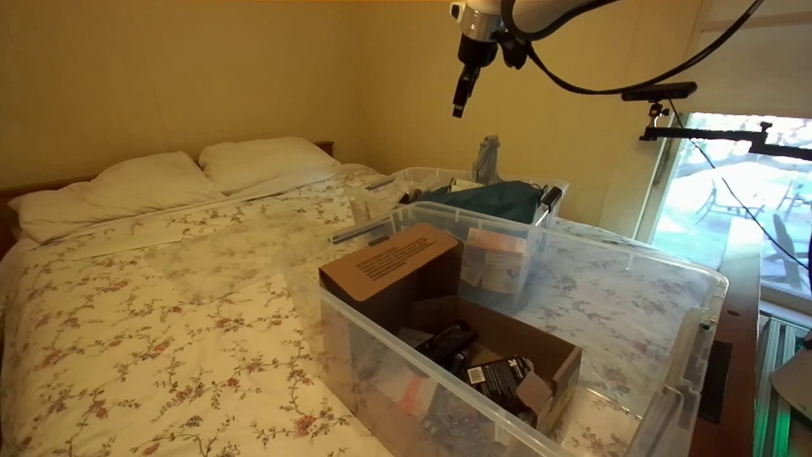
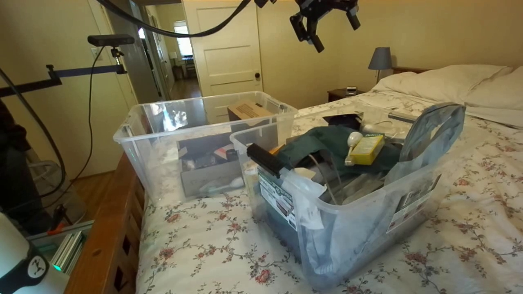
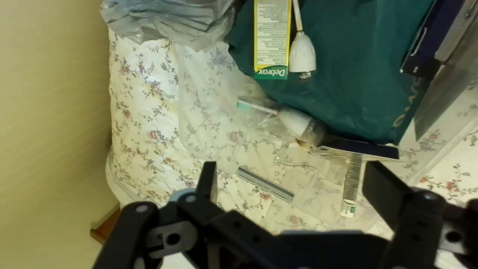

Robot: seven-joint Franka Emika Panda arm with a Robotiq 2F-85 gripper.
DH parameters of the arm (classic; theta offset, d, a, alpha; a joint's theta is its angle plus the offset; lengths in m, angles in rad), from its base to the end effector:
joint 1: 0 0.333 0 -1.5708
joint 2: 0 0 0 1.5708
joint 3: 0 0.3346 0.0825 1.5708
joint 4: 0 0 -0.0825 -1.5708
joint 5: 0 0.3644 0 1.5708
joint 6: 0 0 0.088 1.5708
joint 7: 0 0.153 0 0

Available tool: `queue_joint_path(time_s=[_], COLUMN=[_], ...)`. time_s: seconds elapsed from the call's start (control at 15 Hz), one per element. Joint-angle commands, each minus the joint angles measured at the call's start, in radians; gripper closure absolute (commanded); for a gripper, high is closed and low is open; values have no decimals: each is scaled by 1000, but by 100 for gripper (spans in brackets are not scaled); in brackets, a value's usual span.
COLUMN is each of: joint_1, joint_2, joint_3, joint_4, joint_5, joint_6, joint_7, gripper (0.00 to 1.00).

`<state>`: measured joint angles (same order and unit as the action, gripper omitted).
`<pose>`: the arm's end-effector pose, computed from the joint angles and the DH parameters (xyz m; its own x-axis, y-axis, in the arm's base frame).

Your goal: Move the black object, white object and yellow box to the container on the left.

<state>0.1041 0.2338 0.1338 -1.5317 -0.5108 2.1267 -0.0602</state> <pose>0.6620 0.1092 0.5482 0.8195 0.5059 0.2692 0.3469 -0.8118 0.4697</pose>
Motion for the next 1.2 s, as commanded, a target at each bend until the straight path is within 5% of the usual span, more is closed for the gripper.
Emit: queue_joint_path(time_s=[0.0, 0.6, 1.13], joint_1=[23, 29, 96], joint_2=[138, 500, 588], joint_3=[-73, -111, -214], joint_4=[120, 401, 436], joint_5=[-47, 97, 33], joint_6=[-40, -109, -129], joint_7=[65, -109, 30], gripper=[0, 0, 0])
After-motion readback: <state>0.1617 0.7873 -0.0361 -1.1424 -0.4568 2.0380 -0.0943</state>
